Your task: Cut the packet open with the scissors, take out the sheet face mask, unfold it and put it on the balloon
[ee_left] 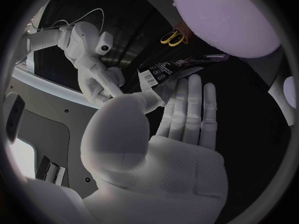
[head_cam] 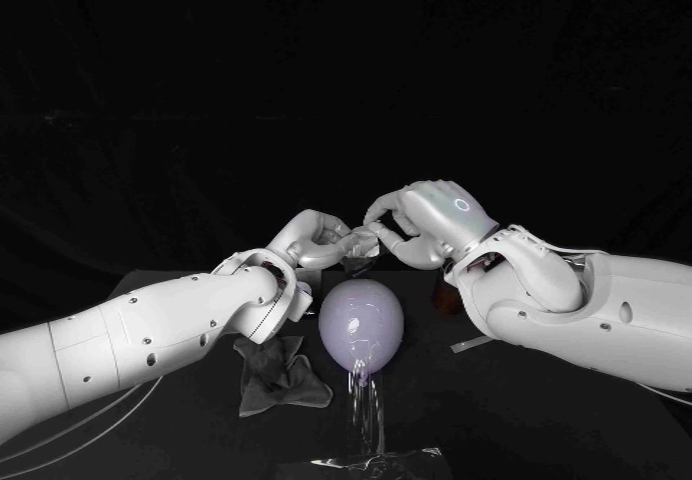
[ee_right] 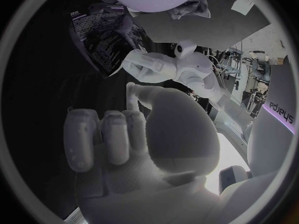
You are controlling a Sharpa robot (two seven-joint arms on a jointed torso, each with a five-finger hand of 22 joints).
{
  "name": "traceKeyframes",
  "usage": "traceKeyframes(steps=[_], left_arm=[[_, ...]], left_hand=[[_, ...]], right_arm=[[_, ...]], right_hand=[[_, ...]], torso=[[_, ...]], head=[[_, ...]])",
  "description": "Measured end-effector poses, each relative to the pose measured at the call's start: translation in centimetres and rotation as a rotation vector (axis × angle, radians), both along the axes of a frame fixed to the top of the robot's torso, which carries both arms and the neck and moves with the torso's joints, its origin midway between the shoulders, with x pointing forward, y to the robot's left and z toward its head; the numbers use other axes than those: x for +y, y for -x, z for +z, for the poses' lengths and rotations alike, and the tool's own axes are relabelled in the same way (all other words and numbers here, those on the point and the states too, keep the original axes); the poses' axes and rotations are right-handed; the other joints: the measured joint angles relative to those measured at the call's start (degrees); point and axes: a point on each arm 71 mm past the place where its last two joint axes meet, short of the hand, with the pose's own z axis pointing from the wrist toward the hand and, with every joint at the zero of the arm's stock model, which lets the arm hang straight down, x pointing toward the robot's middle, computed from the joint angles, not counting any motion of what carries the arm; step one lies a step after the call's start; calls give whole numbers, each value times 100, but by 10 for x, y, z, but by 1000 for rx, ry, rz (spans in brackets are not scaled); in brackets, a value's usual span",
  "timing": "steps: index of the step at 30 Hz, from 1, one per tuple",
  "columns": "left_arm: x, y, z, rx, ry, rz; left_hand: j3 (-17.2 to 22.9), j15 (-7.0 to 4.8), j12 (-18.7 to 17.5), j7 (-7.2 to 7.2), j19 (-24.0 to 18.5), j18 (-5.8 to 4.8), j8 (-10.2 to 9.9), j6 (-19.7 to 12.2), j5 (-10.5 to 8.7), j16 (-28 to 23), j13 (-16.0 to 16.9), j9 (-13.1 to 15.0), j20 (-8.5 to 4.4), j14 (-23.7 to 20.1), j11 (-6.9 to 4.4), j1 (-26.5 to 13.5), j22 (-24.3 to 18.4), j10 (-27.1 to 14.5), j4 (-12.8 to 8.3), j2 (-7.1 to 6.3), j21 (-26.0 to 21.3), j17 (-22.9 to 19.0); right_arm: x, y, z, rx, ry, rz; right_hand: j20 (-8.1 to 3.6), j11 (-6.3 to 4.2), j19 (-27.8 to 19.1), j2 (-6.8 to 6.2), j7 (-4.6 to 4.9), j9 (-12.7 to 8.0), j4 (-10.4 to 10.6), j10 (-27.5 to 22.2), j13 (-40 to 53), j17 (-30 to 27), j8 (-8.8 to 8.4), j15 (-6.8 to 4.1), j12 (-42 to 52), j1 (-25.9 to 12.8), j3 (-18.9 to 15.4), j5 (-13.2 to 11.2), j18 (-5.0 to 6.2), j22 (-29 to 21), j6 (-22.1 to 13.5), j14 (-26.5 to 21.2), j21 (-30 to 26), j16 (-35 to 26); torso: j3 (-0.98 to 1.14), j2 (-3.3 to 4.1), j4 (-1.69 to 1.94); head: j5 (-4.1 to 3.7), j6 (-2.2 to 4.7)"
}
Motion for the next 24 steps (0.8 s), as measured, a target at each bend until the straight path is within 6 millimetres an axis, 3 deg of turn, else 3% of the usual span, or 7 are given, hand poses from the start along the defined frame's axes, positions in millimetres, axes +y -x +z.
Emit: traceKeyframes(steps=[6, 9, 10, 11, 13, 17, 24], left_arm=[[-1, 0, 0, -2, -3, -3], [-2, 0, 0, -3, -3, -5], [-2, 0, 0, -3, -3, -6], [-3, 0, 0, -3, -3, -7], [-3, 0, 0, -3, -4, -8], [-3, 0, 0, -3, -5, -8], [-1, -1, 0, -4, -7, -4]], left_hand=[[0, 1, 0, 8, 0, 0, -1, -9, -4, 0, 0, 0, 0, 1, 1, 46, 0, -1, 0, -3, 0, 0], [0, 3, 0, 8, 0, -1, 17, -10, -6, 0, 0, 1, 0, 2, 1, 46, 0, -1, 0, -3, 0, -1], [0, 8, 0, 9, 0, -1, 21, -10, -6, 0, 0, 0, 0, 7, 1, 46, 0, -1, 0, -3, 0, -1], [0, 6, 0, 8, 0, 0, 21, -10, -7, 0, 0, 0, 0, 6, 1, 46, 0, -1, 0, -3, 0, -1], [0, -3, 0, 8, 0, 0, 22, -11, -9, 0, 0, 1, 0, -3, 1, 46, 0, -1, 0, -3, 0, -1], [0, -4, 0, 8, 0, 0, 22, -11, -20, 0, 0, 1, 0, -21, 2, 47, 0, -2, 0, -3, 0, -1], [0, -4, 0, 9, 0, 0, 22, -29, 0, 0, 0, 1, 0, -22, 3, 47, 0, -3, 0, -3, 0, -2]], right_arm=[[-1, 0, 2, -1, 2, 12], [-1, -5, 0, 29, 26, 8], [-1, -6, -1, 42, 34, 8], [-1, -8, -2, 56, 41, 9], [0, -9, -4, 84, 57, 14], [1, -10, -9, 145, 91, 44], [2, -8, -15, 212, 170, 84]], right_hand=[[1, 0, -1, -15, 0, 29, -3, 0, 2, 0, 87, 0, 0, -15, 48, -1, 0, 1, -59, 0, -51, 0], [1, 0, -1, -42, 59, 33, -22, 0, 4, 0, 414, 1, -42, 11, 116, -1, 0, 1, -263, 0, -145, -1], [1, 46, -1, -125, 131, 255, -56, -2, 4, 0, 485, 10, -94, 43, 139, -1, 0, 0, -441, 5, -195, -3], [1, 112, -1, -260, 208, 1333, -111, -11, 4, -1, 430, 58, -141, 16, 100, 19, 0, 1, -617, 10, -242, -4], [1, 240, -1, -592, 357, 1864, -64, -12, 4, -4, 209, 162, -209, -200, -200, 35, 0, 0, -812, 11, -349, -4], [128, 336, -39, -942, 468, 1688, -59, 7, 5, -5, -211, 259, -417, -380, -948, 35, -1, -2, -1146, 7, -614, -6], [209, 307, -81, -711, 426, 1156, 165, 2, 4, -4, -804, 259, -577, 148, -2871, 11, 0, -4, -1223, 7, -765, -9]], torso=[[-3, -1, -3], [-5, -3, -4], [-6, -3, -3], [-7, -3, -3], [-7, -3, 1], [-8, 1, 3], [-8, 2, 0]], head=[[5, 3], [7, 6], [8, 8], [9, 10], [12, 12], [13, 13], [18, -2]])
